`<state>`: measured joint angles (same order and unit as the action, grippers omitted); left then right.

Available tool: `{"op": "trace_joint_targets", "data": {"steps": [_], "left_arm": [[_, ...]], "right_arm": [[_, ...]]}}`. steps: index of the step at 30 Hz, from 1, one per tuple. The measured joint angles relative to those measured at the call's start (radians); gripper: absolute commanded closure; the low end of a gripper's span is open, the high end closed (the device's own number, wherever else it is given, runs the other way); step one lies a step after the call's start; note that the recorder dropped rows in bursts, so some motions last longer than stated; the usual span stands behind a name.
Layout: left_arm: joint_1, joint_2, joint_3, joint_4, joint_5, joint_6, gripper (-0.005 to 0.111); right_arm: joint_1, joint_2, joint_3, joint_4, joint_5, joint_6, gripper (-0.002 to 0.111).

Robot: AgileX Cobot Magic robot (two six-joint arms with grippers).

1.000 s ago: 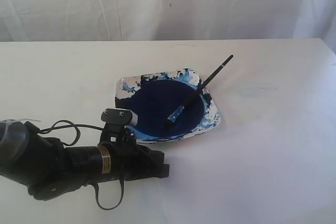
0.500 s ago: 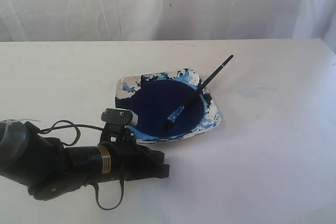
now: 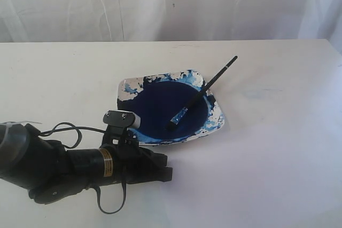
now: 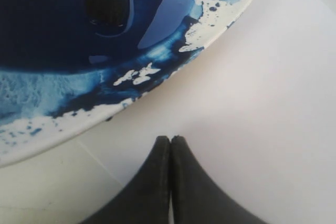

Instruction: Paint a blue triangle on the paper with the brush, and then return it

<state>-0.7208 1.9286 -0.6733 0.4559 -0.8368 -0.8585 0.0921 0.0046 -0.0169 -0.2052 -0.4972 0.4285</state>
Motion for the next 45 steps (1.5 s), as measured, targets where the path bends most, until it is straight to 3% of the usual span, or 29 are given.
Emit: {"op": "trace_joint_targets", "data": {"steps": [4, 10, 23, 28, 30, 33, 34, 36, 45], "left_arm": [[0.0, 0.0, 0.0, 0.0, 0.0, 0.0, 0.107], [0.0, 0.0, 0.0, 0.0, 0.0, 0.0, 0.107], [0.0, 0.0, 0.0, 0.0, 0.0, 0.0, 0.107], [0.0, 0.0, 0.0, 0.0, 0.0, 0.0, 0.107], [0.0, 0.0, 0.0, 0.0, 0.0, 0.0, 0.107], [0.0, 0.0, 0.0, 0.0, 0.0, 0.0, 0.107], [0.0, 0.0, 0.0, 0.0, 0.0, 0.0, 0.107], [0.0, 0.0, 0.0, 0.0, 0.0, 0.0, 0.107], [0.0, 0.0, 0.0, 0.0, 0.0, 0.0, 0.107]], "right_arm": [[0.0, 0.073, -0.093, -0.305, 0.055, 0.24, 0.108], [0.0, 0.386, -0.258, -0.647, 0.07, 0.523, 0.108], [0.0, 1.263, -0.575, -0.729, -0.167, 0.612, 0.108], [0.0, 1.692, -0.798, -0.729, -0.21, 0.858, 0.108], [0.0, 1.809, -0.865, -0.729, -0.243, 0.92, 0.098], [0.0, 1.951, -0.962, -0.729, -0.272, 1.007, 0.052], [0.0, 1.98, -0.982, -0.729, -0.277, 1.021, 0.03], [0.0, 2.034, -1.022, -0.729, -0.284, 1.038, 0.008], [0.04, 2.168, -1.162, -0.729, -0.312, 1.066, 0.006]]}}
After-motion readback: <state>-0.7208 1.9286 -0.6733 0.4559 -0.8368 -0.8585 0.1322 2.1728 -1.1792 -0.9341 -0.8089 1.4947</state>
